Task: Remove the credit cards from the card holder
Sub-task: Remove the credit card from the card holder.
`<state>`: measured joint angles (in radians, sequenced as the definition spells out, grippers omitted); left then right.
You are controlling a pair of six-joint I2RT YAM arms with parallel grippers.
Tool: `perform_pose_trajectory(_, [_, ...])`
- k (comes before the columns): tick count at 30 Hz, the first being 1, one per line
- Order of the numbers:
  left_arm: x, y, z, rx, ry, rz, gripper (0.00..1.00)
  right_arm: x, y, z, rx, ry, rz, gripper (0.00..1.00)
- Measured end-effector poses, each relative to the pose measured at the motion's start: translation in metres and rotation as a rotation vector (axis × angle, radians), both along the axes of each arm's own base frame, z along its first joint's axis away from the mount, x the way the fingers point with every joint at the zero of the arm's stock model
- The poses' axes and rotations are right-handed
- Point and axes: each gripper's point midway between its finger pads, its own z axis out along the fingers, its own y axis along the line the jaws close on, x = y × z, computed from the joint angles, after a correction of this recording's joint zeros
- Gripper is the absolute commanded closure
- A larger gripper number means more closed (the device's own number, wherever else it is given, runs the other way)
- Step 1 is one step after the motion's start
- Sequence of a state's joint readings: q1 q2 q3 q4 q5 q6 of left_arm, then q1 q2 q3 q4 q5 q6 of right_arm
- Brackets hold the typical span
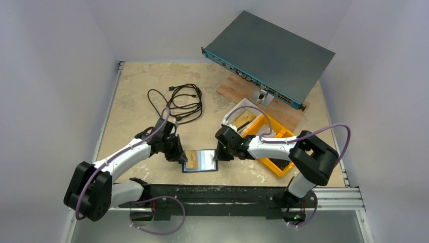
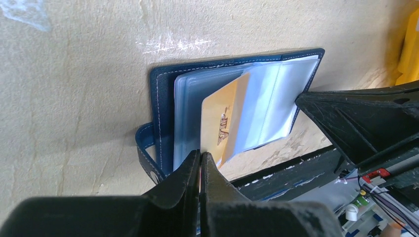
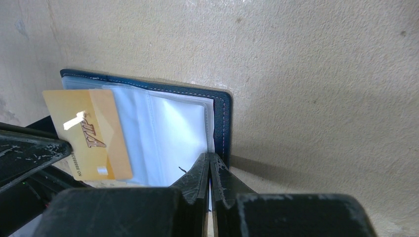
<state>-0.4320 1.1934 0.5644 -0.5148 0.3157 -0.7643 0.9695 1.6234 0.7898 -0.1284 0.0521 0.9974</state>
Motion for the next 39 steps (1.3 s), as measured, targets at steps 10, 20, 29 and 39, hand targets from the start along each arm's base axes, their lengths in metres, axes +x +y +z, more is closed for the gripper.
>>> perform_pose_trajectory(10, [0.004,0.013,0.013,0.059,-0.04,0.011,1.0,0.0,0.0,0.0,0.001,-0.002,0.001,1.0])
perform_pose_trajectory(20, [0.015,0.017,0.04,0.081,-0.113,-0.006,1.0,-0.001,-0.005,0.002,-0.019,-0.007,0.003,1.0])
perform_pose_trajectory(29, [0.017,0.016,0.054,0.074,-0.151,-0.024,1.0,-0.005,-0.019,0.004,-0.075,-0.005,0.008,1.0])
perform_pose_trajectory(39, [0.022,0.005,0.079,0.003,-0.201,-0.05,1.0,-0.005,-0.023,0.024,-0.074,-0.027,0.02,0.85])
